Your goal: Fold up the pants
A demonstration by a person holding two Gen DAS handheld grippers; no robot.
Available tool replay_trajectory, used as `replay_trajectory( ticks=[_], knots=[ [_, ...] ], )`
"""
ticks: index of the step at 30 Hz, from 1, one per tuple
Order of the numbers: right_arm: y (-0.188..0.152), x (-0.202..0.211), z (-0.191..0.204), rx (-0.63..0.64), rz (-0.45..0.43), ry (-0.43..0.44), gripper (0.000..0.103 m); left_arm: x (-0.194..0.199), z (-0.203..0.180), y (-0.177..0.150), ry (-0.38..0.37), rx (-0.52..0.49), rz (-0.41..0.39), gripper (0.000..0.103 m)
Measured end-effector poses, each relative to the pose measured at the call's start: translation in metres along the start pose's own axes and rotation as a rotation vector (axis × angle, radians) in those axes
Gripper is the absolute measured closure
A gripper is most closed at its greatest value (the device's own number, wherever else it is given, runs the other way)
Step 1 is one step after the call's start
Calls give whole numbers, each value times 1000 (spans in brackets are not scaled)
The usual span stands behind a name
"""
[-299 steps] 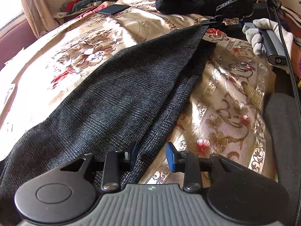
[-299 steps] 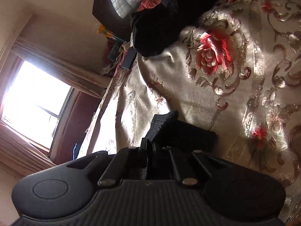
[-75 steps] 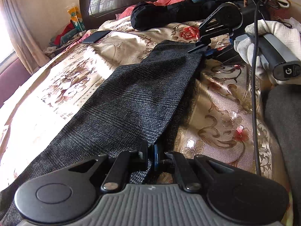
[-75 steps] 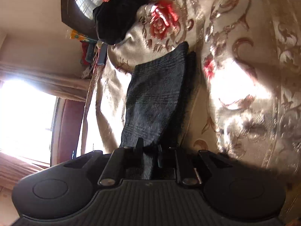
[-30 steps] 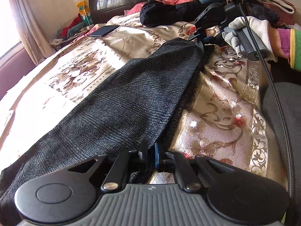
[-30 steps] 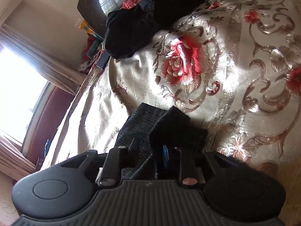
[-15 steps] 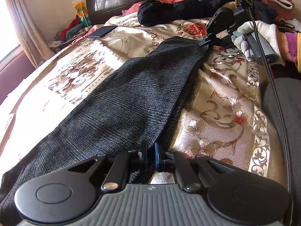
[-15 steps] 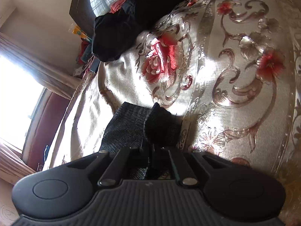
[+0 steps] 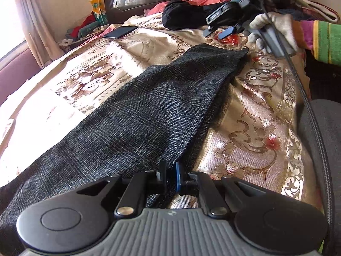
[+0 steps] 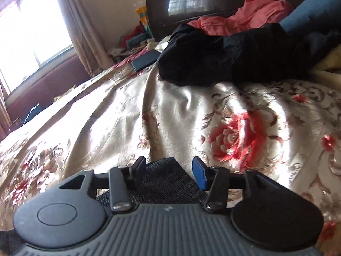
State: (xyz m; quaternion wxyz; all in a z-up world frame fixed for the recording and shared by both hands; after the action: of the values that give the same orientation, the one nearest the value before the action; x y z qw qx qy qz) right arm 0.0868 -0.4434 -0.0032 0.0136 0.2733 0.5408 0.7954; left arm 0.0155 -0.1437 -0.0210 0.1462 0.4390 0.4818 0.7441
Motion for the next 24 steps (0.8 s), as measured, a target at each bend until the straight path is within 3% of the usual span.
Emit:
replay_trajectory(
  ticks=[3, 4, 5, 6, 10, 14, 16, 18, 19, 22, 24],
  knots=[
    [-12, -28, 2, 11, 62, -12, 52, -3, 2, 3, 8, 22, -5, 78],
    [-12, -28, 4, 9, 45, -14, 56, -4, 3, 4, 7, 25, -8, 78],
    [-14, -26, 7, 5, 44, -15, 73, -6, 3, 5, 6, 22, -9, 77],
    [-12, -25, 7, -6, 48, -12, 81, -7, 2, 5, 5, 17, -12, 77],
    [1, -16, 10, -10, 21, 24, 92, -9, 4, 5, -2, 14, -19, 76],
    [14, -14, 15, -61, -75, 23, 92, -10, 5, 4, 10, 26, -24, 75],
    [7, -28, 19, 4, -20, -24, 91, -11, 4, 4, 15, 32, -22, 73],
    [-6, -44, 28, 96, 45, -91, 77, -11, 4, 3, 18, 31, -24, 73],
    [-7, -39, 31, 121, 23, -113, 72, -9, 4, 2, 22, 24, -25, 73],
    [0, -13, 46, 163, -47, -174, 72, 5, 6, 2, 41, 14, -26, 72],
    [1, 17, 64, 214, -117, -143, 70, 21, 14, 0, 68, 19, -42, 72]
  ],
)
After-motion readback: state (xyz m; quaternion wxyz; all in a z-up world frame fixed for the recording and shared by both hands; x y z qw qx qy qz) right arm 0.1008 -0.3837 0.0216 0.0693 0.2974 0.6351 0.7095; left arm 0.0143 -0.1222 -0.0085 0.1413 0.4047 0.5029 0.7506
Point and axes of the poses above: each gripper's, at about its wrist camera, not at the fingertips, and x roughly against the way its jaws point, z to its left, y to its top, the point moved 1 cm from there along -x, roughly the way its jaws point, and after that the axes turned 15 degrees about -z, right-handed, at the moved point
